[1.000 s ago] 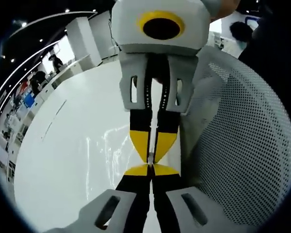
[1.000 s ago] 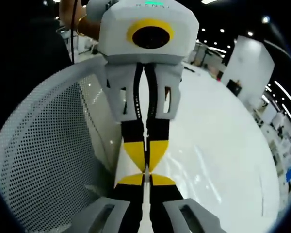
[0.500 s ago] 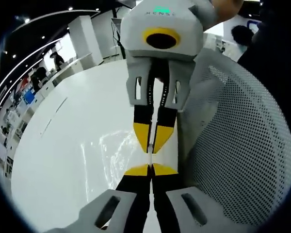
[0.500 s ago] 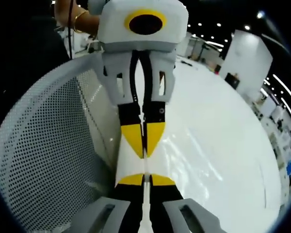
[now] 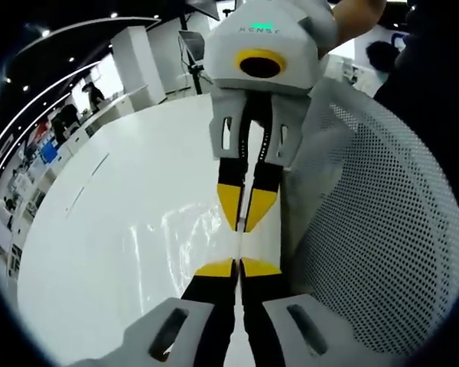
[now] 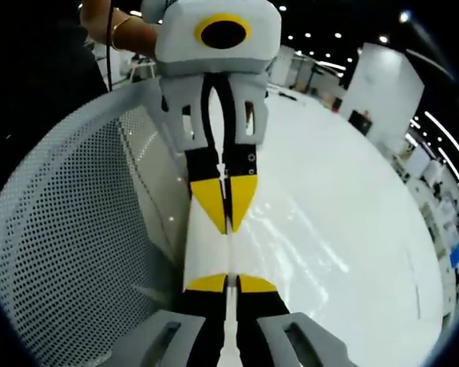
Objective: Open the resealable bag by pulling the two sides of the seal apart until the entire bag opening is separated and visibly accessible.
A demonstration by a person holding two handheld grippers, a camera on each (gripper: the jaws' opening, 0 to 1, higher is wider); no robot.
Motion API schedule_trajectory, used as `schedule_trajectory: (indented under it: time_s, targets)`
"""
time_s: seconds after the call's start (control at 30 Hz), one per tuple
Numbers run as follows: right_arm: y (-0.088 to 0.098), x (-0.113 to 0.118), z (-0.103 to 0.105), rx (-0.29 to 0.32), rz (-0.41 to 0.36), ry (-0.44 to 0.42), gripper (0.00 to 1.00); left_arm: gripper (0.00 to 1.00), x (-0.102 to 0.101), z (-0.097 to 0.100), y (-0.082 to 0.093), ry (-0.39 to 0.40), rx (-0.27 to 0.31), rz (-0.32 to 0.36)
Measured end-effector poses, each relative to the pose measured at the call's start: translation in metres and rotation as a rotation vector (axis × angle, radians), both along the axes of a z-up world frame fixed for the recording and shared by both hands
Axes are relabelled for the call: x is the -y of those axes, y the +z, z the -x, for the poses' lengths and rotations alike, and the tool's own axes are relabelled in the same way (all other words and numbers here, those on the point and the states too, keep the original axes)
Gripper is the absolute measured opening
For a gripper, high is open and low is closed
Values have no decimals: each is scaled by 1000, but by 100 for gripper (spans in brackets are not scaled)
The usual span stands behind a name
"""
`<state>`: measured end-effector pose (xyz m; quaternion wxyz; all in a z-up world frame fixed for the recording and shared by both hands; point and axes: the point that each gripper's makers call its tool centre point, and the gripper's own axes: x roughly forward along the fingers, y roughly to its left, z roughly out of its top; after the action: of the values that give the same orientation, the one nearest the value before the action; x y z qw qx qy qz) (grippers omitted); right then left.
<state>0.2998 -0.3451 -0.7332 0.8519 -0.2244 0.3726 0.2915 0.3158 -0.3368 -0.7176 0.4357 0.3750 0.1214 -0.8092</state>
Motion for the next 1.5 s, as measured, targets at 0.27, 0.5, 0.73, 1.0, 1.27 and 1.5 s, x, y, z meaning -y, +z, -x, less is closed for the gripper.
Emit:
schedule_trajectory:
  time_s: [0.27,0.5,0.73,1.0,1.27,1.5]
  targets:
    - [5,-5,-6,16,-13,0,0,8,6,2,-2,1,16,-12]
    - [6,-7,-7,20,-14,3,0,5,8,5,-4,-14,28,-23]
    - [7,-10,-9,22,-11,10,0,1,10,8,-5,-24,31,-27]
    - [7,-9,-10,25,-4,15,0,0,10,8,-5,-39,48,-18]
    - [8,-8,-10,31,-5,21,0,0,9,6,-1,2,38,-6]
    - [3,-4,-7,17,9,28,0,0,8,5,0,11,37,-8]
